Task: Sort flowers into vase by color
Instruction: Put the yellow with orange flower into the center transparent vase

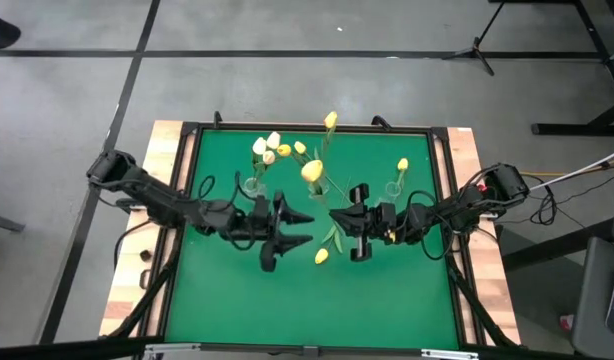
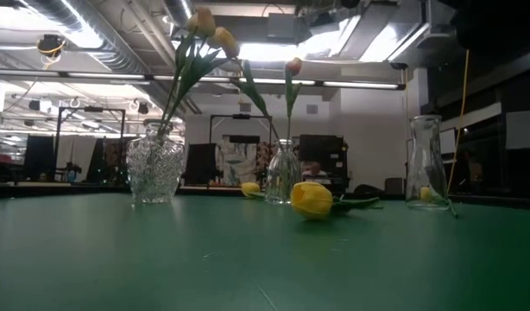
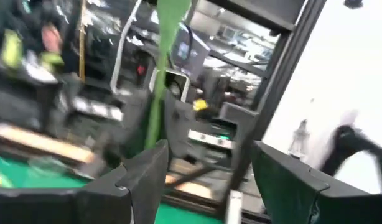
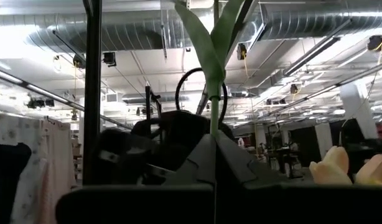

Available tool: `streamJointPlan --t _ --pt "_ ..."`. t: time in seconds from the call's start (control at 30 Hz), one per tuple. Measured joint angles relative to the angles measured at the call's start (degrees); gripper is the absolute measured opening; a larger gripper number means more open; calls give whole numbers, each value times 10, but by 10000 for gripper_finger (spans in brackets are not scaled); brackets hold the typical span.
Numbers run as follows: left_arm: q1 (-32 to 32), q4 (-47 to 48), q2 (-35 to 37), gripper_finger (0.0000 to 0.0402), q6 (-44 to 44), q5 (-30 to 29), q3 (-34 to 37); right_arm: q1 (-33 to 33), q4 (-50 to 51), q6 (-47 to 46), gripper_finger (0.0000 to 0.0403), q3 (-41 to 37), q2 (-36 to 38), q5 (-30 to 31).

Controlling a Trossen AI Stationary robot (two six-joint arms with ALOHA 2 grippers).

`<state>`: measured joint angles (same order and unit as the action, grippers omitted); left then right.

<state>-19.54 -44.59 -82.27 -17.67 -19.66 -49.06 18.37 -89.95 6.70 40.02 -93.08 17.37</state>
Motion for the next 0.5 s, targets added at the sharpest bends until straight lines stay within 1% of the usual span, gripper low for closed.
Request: streamJointPlan --t 0.1,0.17,0.23,0.5 --pt "10 7 -1 227 85 -22 0 0 0 -18 0 4 0 0" --pt "19 14 -1 227 119 -31 0 0 1 -19 0 4 0 0" --pt "30 14 -1 227 121 -28 0 0 1 -19 0 4 0 0" --pt "60 -26 -1 227 122 27 0 0 4 -19 0 4 -6 0"
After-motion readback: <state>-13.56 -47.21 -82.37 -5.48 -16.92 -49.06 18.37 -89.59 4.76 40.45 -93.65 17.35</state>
